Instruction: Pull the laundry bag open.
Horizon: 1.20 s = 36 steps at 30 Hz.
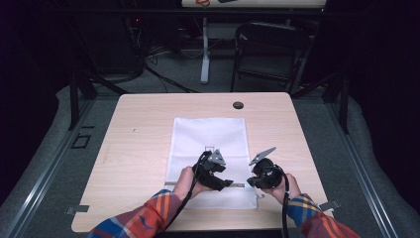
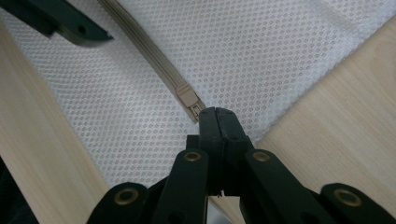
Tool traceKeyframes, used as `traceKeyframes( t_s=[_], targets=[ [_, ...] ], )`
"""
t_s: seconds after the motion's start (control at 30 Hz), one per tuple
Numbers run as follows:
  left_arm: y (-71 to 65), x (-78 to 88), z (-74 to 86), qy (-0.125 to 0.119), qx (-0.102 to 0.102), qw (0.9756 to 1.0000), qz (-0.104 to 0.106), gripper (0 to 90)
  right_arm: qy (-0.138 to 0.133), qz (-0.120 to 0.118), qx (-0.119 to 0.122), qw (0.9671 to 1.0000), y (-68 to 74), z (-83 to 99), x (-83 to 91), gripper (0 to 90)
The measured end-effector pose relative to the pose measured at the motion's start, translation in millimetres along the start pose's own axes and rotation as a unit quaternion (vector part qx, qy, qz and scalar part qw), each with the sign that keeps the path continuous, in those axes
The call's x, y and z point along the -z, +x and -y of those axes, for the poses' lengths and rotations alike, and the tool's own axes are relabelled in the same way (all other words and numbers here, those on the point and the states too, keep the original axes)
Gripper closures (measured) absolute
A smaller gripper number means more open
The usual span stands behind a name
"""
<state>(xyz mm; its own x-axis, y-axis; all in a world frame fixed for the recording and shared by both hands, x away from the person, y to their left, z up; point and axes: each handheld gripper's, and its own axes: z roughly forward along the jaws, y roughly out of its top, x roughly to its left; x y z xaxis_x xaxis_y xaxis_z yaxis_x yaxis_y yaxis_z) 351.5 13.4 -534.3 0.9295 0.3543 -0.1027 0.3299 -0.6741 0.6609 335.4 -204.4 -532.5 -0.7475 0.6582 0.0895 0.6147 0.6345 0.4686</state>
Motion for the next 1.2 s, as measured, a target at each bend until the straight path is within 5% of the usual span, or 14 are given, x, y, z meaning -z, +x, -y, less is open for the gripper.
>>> traceKeyframes(
  t_s=[0.33,0.63,0.83,0.9,1.2],
  targets=[
    [-9.9,-27.3,-5.5,0.025,-0.025,0.9990,0.027,60.8,0.002,0.009,0.001,1.0000,1.1,0.9,-10.0,90.0],
    [-13.5,-42.5,-8.8,0.037,-0.032,0.9984,0.029,64.7,0.000,0.002,-0.009,1.0000,2.4,0.8,-16.7,90.0],
    [-15.7,-49.9,-8.6,0.051,-0.039,0.9975,0.028,65.7,0.023,0.003,0.000,0.9997,-0.2,1.3,-19.8,90.0],
    [-14.7,-51.3,-8.4,0.047,-0.038,0.9977,0.029,66.4,0.007,-0.003,-0.016,0.9998,1.5,2.6,-23.0,90.0],
    [-12.0,-53.5,-7.8,0.042,-0.038,0.9980,0.028,75.1,0.020,-0.006,-0.016,0.9996,-1.5,3.2,-22.3,90.0]
  ],
)
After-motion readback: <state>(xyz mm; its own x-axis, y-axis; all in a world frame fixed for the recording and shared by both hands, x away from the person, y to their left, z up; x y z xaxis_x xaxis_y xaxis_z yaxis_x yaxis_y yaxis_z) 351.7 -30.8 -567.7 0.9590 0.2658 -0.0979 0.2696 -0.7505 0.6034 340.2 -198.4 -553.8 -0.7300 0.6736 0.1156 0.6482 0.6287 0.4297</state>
